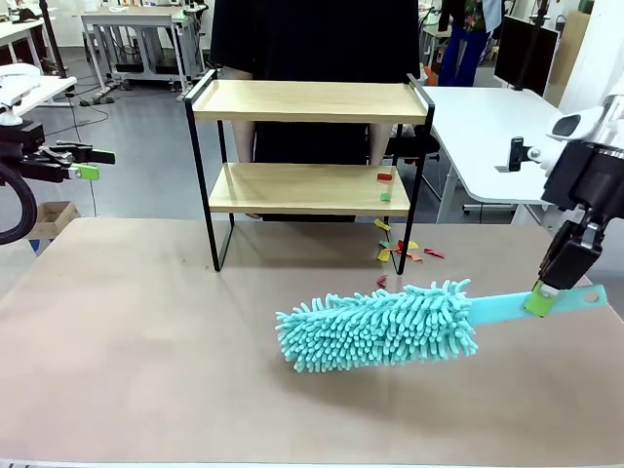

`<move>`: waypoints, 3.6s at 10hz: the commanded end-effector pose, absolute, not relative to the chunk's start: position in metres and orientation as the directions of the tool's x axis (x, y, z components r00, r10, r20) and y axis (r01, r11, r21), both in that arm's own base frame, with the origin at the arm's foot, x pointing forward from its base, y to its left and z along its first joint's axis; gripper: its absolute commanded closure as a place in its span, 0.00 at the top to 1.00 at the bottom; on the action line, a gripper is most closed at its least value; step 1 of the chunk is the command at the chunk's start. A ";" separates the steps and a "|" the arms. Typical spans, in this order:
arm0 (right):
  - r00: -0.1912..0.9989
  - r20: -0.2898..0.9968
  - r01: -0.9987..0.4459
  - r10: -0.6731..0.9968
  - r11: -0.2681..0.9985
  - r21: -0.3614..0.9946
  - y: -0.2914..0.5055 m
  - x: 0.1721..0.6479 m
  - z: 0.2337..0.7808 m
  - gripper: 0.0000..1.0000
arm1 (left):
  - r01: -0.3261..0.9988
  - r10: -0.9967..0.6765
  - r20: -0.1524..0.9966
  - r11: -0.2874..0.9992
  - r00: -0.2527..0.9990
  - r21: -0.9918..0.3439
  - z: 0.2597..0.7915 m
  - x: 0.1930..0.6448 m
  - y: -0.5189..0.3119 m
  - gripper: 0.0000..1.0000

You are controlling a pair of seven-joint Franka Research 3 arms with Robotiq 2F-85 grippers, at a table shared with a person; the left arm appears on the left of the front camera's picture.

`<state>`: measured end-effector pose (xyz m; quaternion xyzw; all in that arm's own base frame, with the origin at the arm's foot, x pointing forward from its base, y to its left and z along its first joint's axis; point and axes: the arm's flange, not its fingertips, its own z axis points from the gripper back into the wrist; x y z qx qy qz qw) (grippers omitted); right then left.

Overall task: Clean the shelf.
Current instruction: Clean the specific section of the Shelf indicated by the human with the Duster, then hand the Duster back to the human.

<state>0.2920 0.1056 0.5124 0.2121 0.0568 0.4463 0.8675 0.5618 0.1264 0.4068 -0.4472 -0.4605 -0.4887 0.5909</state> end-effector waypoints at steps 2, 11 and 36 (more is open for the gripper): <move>0.601 0.086 -0.748 0.795 0.521 0.412 0.110 0.291 0.519 0.13 | 0.990 -0.166 0.982 0.123 0.090 -0.070 0.409 0.561 0.126 1.00; 0.590 0.089 -0.754 0.802 0.509 0.414 0.108 0.291 0.513 0.13 | 0.992 -0.161 0.982 0.101 0.097 -0.081 0.425 0.552 0.129 1.00; 0.150 0.638 -0.983 0.755 0.044 0.180 -0.021 0.397 0.504 0.13 | 0.994 -0.043 0.996 0.087 0.072 -0.068 0.387 0.397 -0.078 1.00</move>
